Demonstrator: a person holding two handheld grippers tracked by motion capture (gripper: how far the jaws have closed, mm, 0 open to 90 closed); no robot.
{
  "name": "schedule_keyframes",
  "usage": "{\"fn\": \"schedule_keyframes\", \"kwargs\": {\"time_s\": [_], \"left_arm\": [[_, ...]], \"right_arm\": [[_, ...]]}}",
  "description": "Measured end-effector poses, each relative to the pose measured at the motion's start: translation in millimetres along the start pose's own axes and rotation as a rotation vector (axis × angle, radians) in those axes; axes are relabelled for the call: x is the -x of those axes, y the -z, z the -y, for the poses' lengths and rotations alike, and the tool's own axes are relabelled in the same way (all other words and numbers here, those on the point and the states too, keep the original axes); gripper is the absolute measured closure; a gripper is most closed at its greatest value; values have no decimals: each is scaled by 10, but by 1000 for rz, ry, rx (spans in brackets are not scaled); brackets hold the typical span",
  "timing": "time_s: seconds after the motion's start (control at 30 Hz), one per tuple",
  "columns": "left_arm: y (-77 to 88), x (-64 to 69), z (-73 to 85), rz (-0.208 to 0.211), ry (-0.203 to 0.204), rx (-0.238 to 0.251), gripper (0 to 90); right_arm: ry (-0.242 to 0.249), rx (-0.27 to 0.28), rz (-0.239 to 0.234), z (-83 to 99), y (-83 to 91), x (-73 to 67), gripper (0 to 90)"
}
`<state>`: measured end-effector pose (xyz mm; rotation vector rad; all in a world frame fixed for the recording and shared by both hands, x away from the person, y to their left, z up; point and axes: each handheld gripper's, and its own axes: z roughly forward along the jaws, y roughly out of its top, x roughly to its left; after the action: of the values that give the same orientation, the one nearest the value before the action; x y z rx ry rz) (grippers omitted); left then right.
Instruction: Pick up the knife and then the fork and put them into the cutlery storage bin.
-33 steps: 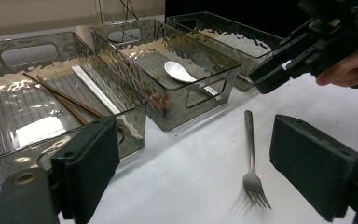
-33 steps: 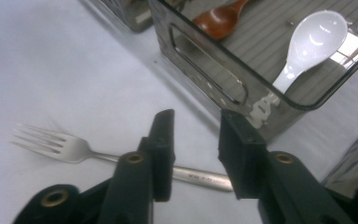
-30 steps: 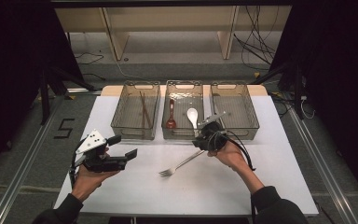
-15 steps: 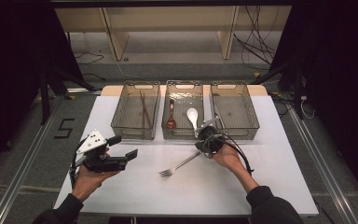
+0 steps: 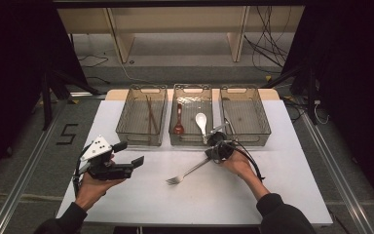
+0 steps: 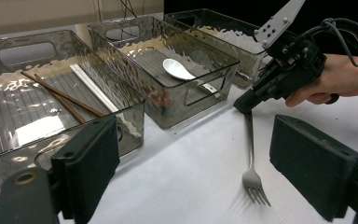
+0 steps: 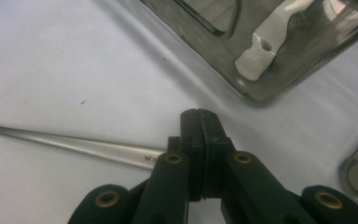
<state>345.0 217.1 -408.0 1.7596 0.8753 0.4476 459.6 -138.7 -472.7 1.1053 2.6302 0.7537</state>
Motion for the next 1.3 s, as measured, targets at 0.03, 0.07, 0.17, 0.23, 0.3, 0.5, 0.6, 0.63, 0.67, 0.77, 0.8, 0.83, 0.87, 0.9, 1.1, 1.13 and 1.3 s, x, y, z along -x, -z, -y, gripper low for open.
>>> {"fn": "schedule_keyframes", "kwargs": {"time_s": [0.03, 0.07, 0.17, 0.23, 0.3, 0.5, 0.6, 0.63, 0.67, 0.77, 0.8, 0.83, 0.87, 0.9, 1.1, 1.13, 1.3], "left_arm": [[0, 0, 1, 0, 0, 0, 154], [-1, -1, 2, 0, 0, -1, 154], [0, -3, 2, 1, -2, -3, 154], [2, -3, 2, 0, -3, -3, 154], [0, -5, 1, -1, 1, -1, 154], [4, -8, 2, -3, 4, 2, 154], [5, -7, 2, -2, 3, 2, 154], [3, -6, 2, -3, 5, 4, 154], [5, -6, 2, -2, 2, 2, 154], [3, -4, 3, -3, 3, 2, 154], [2, -4, 2, -4, 4, 3, 154], [1, -4, 3, -4, 5, 2, 154], [2, -5, 3, -3, 0, -1, 154], [2, -4, 4, -3, -1, -2, 154], [-1, 1, 3, -4, -4, -5, 154], [-1, 1, 2, -4, -3, -5, 154], [-3, 2, 2, -4, -3, -5, 154]], "right_arm": [[-1, -5, -3, -1, 4, 1, 900], [1, -9, -4, 0, 6, -1, 900], [6, -30, -15, -6, 17, -6, 900], [5, -44, -20, -7, 25, -9, 900], [1, -61, -34, -7, 38, -9, 900], [22, -113, -51, 31, 97, -52, 900], [39, -136, -56, 75, 137, -95, 900], [43, -144, -58, 87, 149, -105, 900], [44, -150, -61, 100, 160, -114, 900], [47, -158, -68, 143, 189, -140, 900], [53, -162, -72, 159, 200, -148, 900], [58, -164, -76, 177, 211, -158, 900], [58, -169, -79, 198, 227, -178, 900], [64, -169, -82, 212, 235, -188, 900], [86, -192, -109, 321, 308, -290, 900], [92, -194, -115, 336, 317, -306, 900], [112, -211, -135, 378, 347, -376, 900]]}}
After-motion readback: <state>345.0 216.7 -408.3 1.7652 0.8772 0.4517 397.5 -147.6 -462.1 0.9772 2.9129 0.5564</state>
